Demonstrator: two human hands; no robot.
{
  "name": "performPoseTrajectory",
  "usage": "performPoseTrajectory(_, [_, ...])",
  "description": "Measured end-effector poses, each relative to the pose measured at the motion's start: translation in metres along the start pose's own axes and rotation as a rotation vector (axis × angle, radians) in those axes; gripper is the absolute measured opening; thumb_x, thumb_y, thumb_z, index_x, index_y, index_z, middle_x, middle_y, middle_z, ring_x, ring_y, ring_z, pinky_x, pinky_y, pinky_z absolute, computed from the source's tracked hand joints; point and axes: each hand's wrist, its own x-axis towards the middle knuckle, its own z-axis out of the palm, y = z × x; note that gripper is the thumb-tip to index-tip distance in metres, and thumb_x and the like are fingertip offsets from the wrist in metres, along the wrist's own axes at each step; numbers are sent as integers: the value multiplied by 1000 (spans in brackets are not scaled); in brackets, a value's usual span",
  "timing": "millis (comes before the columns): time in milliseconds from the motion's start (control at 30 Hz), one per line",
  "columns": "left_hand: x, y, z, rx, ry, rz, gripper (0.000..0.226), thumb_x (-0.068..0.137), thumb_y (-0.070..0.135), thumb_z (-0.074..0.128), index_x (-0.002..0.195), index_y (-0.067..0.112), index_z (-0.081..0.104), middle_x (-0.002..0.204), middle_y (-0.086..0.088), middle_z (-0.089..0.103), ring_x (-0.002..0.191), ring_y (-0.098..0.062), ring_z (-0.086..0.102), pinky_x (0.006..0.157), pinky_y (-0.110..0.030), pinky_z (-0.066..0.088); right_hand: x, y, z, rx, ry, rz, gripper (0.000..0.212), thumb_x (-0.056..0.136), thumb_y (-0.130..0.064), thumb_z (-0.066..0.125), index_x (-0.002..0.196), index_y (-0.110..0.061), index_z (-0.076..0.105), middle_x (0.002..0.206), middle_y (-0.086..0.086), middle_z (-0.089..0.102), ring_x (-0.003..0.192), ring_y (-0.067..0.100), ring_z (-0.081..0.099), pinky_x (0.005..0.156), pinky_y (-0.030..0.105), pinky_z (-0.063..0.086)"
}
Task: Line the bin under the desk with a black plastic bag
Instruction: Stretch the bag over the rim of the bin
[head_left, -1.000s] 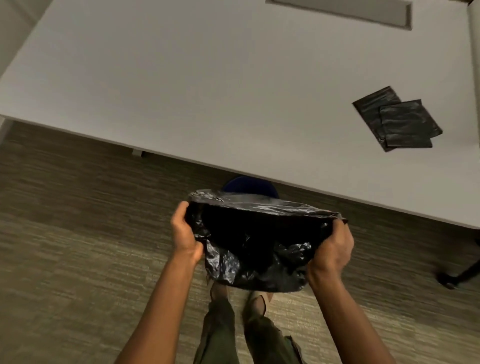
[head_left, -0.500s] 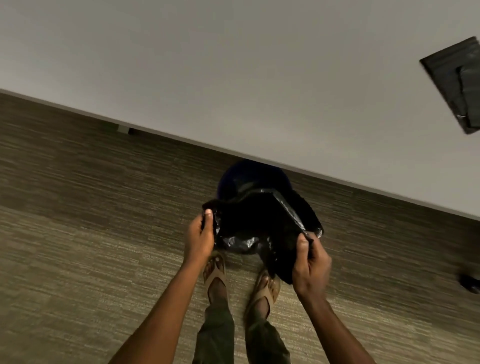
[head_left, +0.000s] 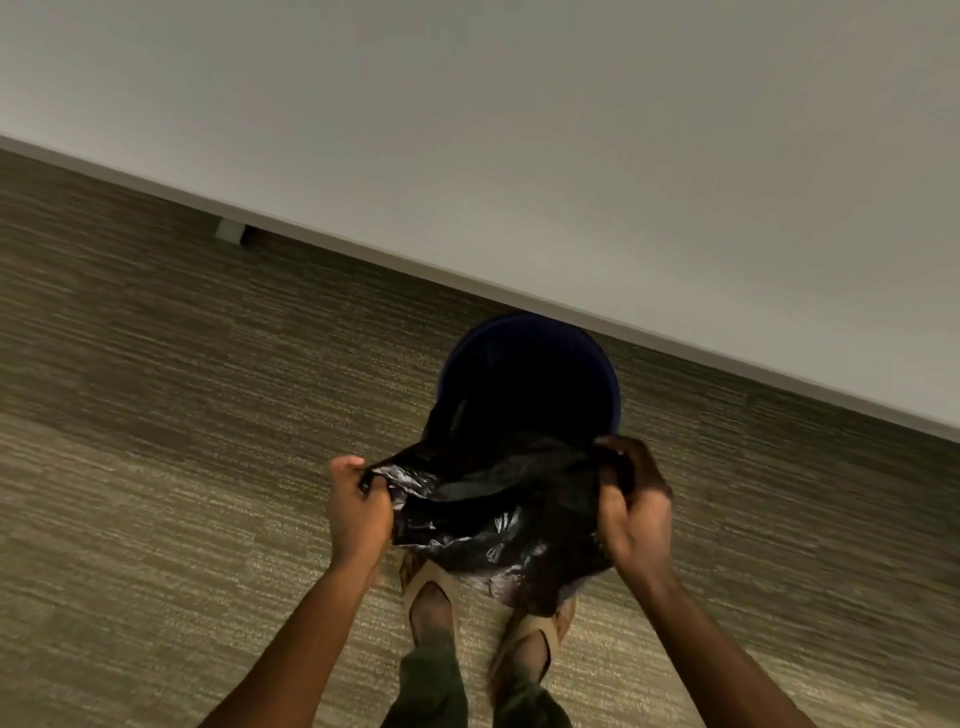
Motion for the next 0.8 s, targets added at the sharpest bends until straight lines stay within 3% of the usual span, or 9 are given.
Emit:
performPoseTrajectory(67, [10,14,9,82,87,62,27,95,-2,53,114,16,46,94,-4,62,82,-25,65,65,-28,46,28,-2,2,-78,69,-105,27,97,-7,55,123,-16,56,95,-12,65,73,0,67,60,25,55])
performPoseTrajectory(133, [25,33,19,189,123,111,30,91,-6,58,119,6,58,100,-12,65,93,-32,67,76,-32,49,54,-3,1,-272,53,-358,23,93,-6,50,113,-18,53,94,1,67,64,10,62,56,28,50])
performPoseTrajectory(200, [44,49,28,294,87,295,21,88,-8,61,107,-1,70,104,-21,69,98,-37,67,82,-33,46,80,5,-4,-497,-71,-609,23,83,-5,48,100,-17,59,103,9,67,67,25,63,53,32,50])
performPoseTrajectory(267, [61,60,36,442,23,534,18,87,1,57,87,0,75,98,-23,69,88,-38,67,76,-32,46,105,16,-11,-666,-124,-681,18,78,-3,54,87,-15,66,111,10,68,68,29,65,51,32,50])
performPoseTrajectory(333, [78,66,43,519,-42,661,32,86,16,50,85,4,79,96,-21,71,85,-36,67,74,-34,50,124,25,-15,-735,-154,-652,21,79,-5,59,89,-15,74,114,10,70,73,31,69,55,34,55])
performPoseTrajectory(400, [96,65,55,583,-103,757,39,90,25,45,96,12,82,96,-16,73,86,-33,67,72,-35,52,141,32,-15,-765,-194,-628,33,87,-10,55,109,-15,78,111,10,71,76,34,71,60,36,57])
performPoseTrajectory(567, [130,65,91,693,-138,878,48,102,45,32,100,22,74,90,-10,67,82,-31,67,65,-31,47,175,41,-2,-772,-215,-497,39,100,-18,50,135,-14,68,107,15,71,90,41,71,72,40,54])
performPoseTrajectory(667, [145,69,110,733,-135,868,40,105,40,39,120,22,71,101,-16,68,90,-38,68,72,-38,52,196,40,14,-709,-248,-355,42,103,-15,50,143,-18,62,123,20,73,108,42,69,86,44,54])
performPoseTrajectory(800, [159,83,126,821,-219,854,44,100,44,52,141,31,59,113,-13,68,100,-37,68,79,-42,58,222,36,32,-690,-256,-207,39,104,-21,48,138,-7,61,125,25,69,110,44,65,89,49,53])
